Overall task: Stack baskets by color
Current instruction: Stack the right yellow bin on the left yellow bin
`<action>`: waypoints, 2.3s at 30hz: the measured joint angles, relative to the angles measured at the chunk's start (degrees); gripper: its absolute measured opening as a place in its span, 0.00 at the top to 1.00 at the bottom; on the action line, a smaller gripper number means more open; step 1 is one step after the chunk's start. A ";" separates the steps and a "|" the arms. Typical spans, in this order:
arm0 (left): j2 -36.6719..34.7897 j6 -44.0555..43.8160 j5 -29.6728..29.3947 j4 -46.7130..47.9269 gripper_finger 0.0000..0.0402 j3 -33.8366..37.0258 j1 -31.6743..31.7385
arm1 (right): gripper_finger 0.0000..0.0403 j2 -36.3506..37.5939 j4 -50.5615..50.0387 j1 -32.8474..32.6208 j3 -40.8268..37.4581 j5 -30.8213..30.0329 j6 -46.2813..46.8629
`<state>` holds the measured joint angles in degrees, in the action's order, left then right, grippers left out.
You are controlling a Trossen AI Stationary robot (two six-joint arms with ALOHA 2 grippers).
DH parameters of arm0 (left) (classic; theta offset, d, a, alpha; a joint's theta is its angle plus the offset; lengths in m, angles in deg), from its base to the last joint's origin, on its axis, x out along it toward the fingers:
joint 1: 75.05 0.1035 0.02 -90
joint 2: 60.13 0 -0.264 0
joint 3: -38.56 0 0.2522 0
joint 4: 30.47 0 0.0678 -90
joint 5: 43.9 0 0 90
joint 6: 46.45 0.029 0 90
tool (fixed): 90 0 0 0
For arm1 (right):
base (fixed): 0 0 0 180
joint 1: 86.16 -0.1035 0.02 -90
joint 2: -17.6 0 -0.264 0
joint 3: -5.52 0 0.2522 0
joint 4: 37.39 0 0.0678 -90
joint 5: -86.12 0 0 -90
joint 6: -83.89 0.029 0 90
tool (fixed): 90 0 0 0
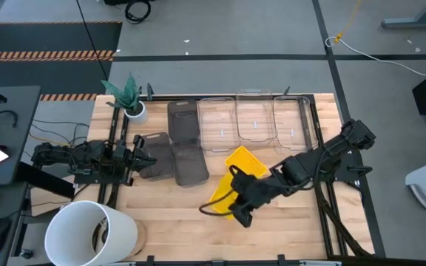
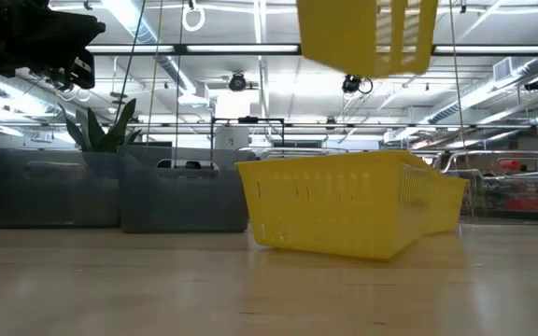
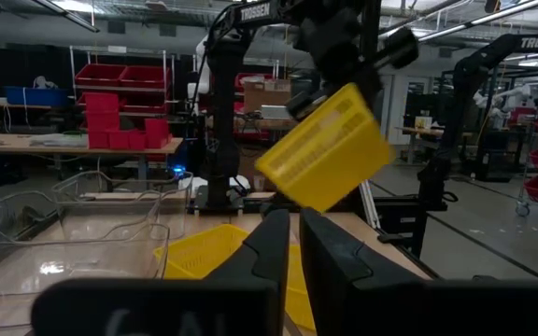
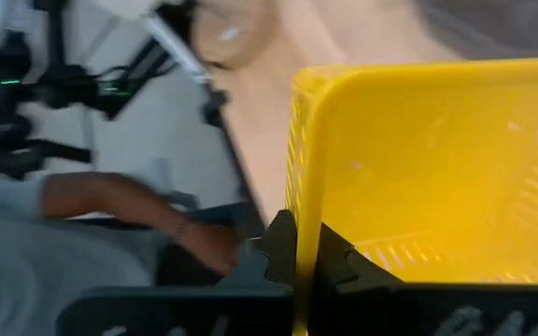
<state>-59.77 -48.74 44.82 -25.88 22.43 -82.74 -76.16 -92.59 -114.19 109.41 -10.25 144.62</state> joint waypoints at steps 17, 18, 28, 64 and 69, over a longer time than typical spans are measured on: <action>0.00 0.00 0.02 0.06 0.91 0.00 0.00 | 0.99 -18.09 -9.95 8.03 9.41 16.69 -7.40; 0.00 0.00 0.02 0.07 0.92 0.00 0.00 | 0.99 -19.37 -12.13 8.06 11.14 16.81 -7.61; 0.00 0.00 0.00 0.03 0.91 0.00 0.00 | 0.99 -28.37 -27.16 8.02 23.49 16.65 -6.87; 0.00 0.00 0.01 0.00 0.92 0.00 -0.01 | 0.70 -33.74 -29.08 7.49 24.89 23.48 -6.57; 0.00 0.00 0.01 0.00 0.90 0.00 0.00 | 0.66 -33.73 -31.64 7.48 29.10 23.20 -9.64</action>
<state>-59.77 -48.74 44.83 -25.88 22.43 -82.74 -109.88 -124.23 -106.72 138.51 12.95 134.99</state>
